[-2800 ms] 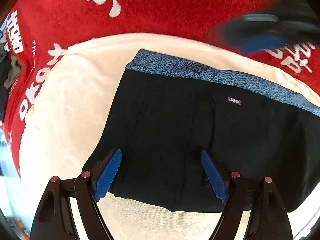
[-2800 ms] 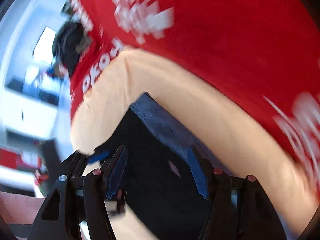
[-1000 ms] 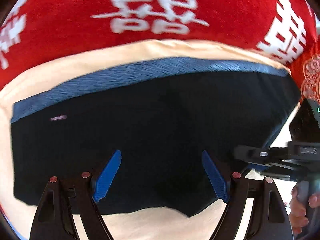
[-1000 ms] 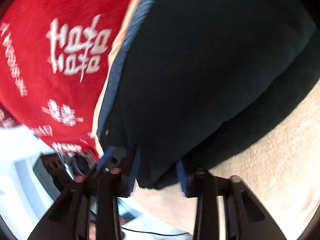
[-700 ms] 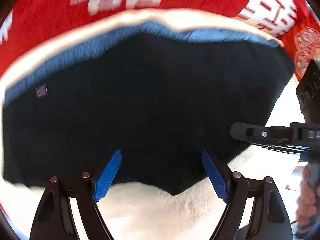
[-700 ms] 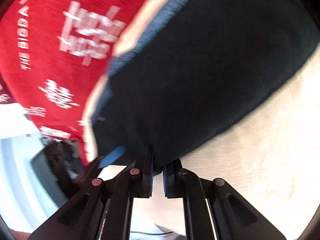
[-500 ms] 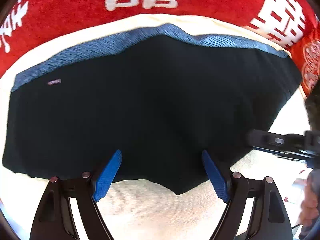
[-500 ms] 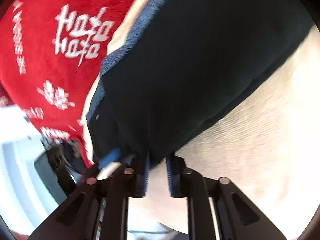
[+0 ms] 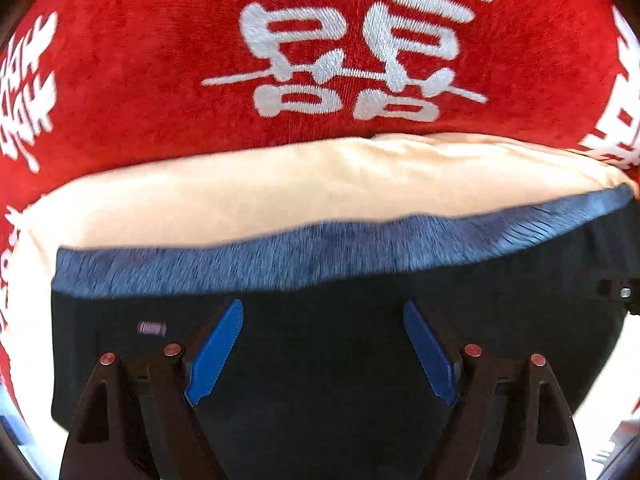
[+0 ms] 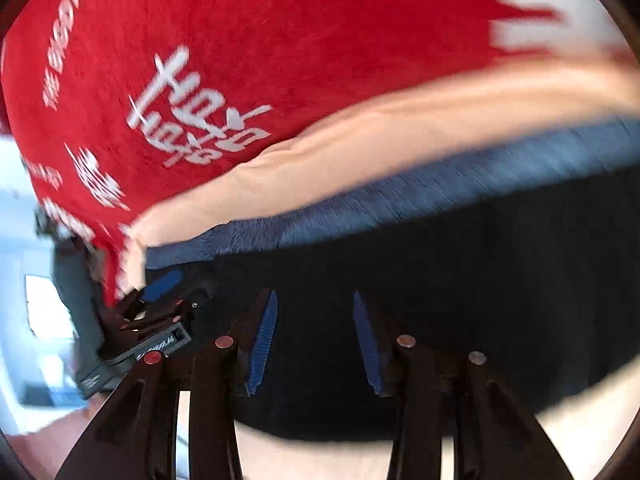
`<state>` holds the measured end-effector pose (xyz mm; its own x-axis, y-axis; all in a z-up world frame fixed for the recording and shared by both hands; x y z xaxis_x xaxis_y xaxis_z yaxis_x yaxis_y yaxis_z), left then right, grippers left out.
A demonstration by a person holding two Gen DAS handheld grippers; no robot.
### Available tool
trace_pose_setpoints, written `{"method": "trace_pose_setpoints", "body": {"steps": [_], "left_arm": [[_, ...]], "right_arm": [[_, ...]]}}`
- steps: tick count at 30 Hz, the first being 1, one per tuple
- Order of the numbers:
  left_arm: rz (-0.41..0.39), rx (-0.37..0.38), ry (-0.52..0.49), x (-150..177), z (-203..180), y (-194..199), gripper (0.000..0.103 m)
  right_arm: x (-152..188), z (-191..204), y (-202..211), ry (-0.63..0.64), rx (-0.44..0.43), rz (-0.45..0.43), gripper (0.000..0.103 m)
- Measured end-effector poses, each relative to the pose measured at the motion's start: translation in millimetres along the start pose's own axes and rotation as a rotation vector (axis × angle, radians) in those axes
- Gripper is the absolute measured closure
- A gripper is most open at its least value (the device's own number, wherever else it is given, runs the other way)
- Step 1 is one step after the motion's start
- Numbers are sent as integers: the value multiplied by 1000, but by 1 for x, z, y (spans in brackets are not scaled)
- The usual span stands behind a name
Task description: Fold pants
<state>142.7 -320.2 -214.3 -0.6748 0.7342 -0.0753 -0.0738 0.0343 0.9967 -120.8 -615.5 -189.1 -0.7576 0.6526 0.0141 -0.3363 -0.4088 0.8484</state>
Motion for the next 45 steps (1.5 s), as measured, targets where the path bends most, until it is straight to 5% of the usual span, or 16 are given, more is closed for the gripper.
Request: {"method": "trace_pose_setpoints", "body": {"steps": [3,5,8,11,14,17,20,23,27,29,34,36,39,45], "left_arm": [[-6,-47,37,-13,8,-22,15],[-16,-52,111,-22,25,-29,10],[9,-123,165,-28,52,-34,10],[6,-128,158,-24,69,-16,10],[-15,-185,123,-8,85,-4,10],[51,-240,157,17,121,-13,10],[33,-201,188,33,138,-15,9],[41,-163,216,40,140,-15,9],[32,-158,208,49,143,-16,9],[26,-140,213,50,145,-17,8],[46,-137,231,52,154,-16,6],[67,-123,232,57,144,-8,6],[54,-78,162,64,115,7,6],[52,59,-26,63,6,7,6]], "right_arm": [[-24,-3,-24,82,157,18,68],[-40,-14,-24,103,227,-23,95],[-57,-44,-11,25,276,-60,96],[-53,-58,8,-94,164,-55,85],[-12,-37,27,-76,-10,-30,71],[53,-7,23,-75,-181,40,70],[105,15,-13,-135,-306,160,70],[123,26,-48,-174,-324,212,70],[112,26,-59,-245,-368,155,70],[106,25,-56,-260,-361,126,96],[127,17,-61,-287,-335,165,97],[131,9,-45,-280,-289,151,95],[125,-19,-8,-290,-209,51,73],[103,-86,31,-446,-251,-96,72]]}}
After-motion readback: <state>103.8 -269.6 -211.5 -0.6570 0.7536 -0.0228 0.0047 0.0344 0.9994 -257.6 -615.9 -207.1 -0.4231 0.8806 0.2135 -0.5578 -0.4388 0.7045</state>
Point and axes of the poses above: each gripper's, at about its wrist camera, not at the fingertips, and y roughly against the way its jaws point, z to its left, x to its underside, the point moved 7 cm from there along -y, roughly the way its jaws point, and after that the axes turned 13 degrees about z, right-handed, at the moved point
